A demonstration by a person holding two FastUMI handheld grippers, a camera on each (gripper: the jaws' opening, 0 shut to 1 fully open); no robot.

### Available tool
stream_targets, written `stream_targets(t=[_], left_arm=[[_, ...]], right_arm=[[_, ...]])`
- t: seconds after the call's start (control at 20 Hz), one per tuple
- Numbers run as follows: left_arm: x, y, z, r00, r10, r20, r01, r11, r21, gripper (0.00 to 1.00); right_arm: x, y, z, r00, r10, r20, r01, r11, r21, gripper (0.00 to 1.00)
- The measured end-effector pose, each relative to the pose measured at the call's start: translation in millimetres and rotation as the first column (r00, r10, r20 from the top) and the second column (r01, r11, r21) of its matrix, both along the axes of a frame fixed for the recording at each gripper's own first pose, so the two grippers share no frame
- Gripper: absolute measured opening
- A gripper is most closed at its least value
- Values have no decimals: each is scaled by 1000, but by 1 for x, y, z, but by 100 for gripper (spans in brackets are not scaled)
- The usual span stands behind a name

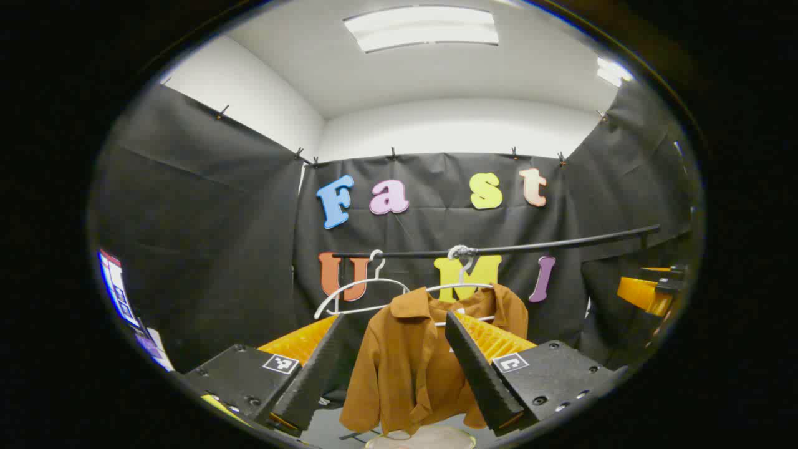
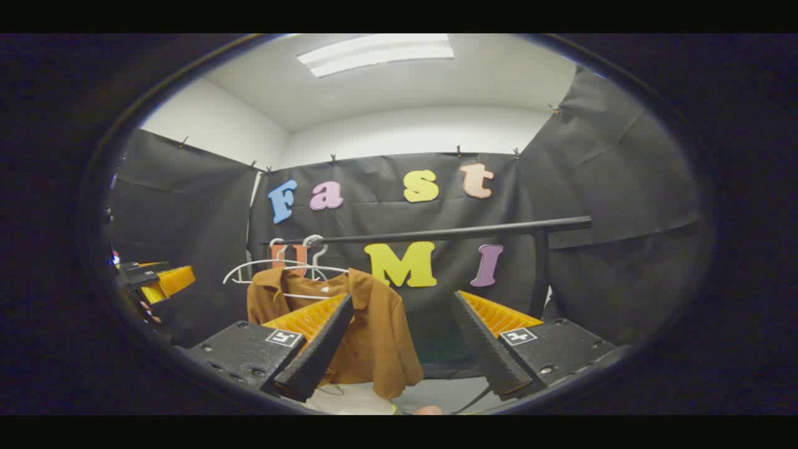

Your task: Grasp the clothes on the hanger with both hands and then place them into the laundry hamper below.

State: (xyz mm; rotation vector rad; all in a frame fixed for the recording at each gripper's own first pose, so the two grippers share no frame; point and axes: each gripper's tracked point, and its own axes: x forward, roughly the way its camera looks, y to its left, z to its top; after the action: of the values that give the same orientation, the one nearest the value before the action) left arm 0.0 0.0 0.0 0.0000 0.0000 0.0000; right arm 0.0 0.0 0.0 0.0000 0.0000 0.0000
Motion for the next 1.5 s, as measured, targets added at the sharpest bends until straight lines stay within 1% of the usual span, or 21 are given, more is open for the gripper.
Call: stream_targets(t=[0.05,0.1,0.15,0.2,0.3,0.35,0.4,0.45,0.5,0.6,0.65,0.8,0.85,0.9,0.95,1.1,1.3,1.5], left_arm=[[-1,-3,0,1000,-1,-6,1,1000,1,100],[-2,-5,-2,1000,3,-17,-2,1000,4,100],[-4,-5,-3,1000,7,-23,-7,1000,6,98],[-5,-8,-2,1000,10,-23,-10,1000,7,99],[-8,-12,0,1000,17,-21,-17,1000,11,100],[-10,-13,0,1000,21,-20,-20,1000,15,100],[-11,-16,0,1000,21,-17,-21,1000,18,100],[-11,-19,-1,999,24,-22,-23,1000,19,100],[-12,-21,-3,999,26,-27,-25,999,22,100],[-10,-25,-6,999,22,-37,-21,999,24,100],[-7,-25,-7,999,17,-39,-16,999,28,100],[5,-24,-14,999,-1,-51,3,999,33,100],[9,-22,-19,998,-7,-62,9,999,33,100],[12,-19,-24,997,-16,-71,18,999,29,93],[16,-18,-29,996,-26,-81,29,999,26,100],[28,-7,-44,993,-45,-105,49,998,32,100],[44,4,-66,986,-69,-149,75,997,37,100],[64,2,-89,975,-121,-185,125,992,9,100]], right_arm=[[1,-2,1,1000,2,-1,-2,1000,-1,98],[1,-4,2,1000,4,-6,-4,1000,1,100],[1,-7,1,1000,6,-12,-6,1000,7,98],[-1,-7,1,1000,12,-13,-12,1000,13,100],[-2,-9,0,1000,25,-15,-24,1000,20,100],[-3,-11,0,1000,26,-16,-26,999,18,98],[-3,-12,-1,999,33,-17,-32,999,17,100],[-4,-13,-3,999,35,-25,-35,999,15,98],[-4,-16,-6,999,35,-30,-35,999,16,98],[-4,-19,-5,999,30,-30,-30,999,13,98],[-3,-21,-5,999,18,-28,-18,1000,5,100],[2,-21,-11,1000,-14,-23,14,1000,-2,98],[5,-18,-16,999,-21,-31,21,1000,1,97],[8,-16,-22,998,-35,-45,35,999,-1,98],[13,-13,-29,998,-42,-54,42,999,-4,98],[27,-6,-45,993,-78,-91,77,997,-15,98],[50,11,-64,987,-91,-136,91,996,-1,98],[77,38,-89,978,-89,-188,93,996,13,99]])
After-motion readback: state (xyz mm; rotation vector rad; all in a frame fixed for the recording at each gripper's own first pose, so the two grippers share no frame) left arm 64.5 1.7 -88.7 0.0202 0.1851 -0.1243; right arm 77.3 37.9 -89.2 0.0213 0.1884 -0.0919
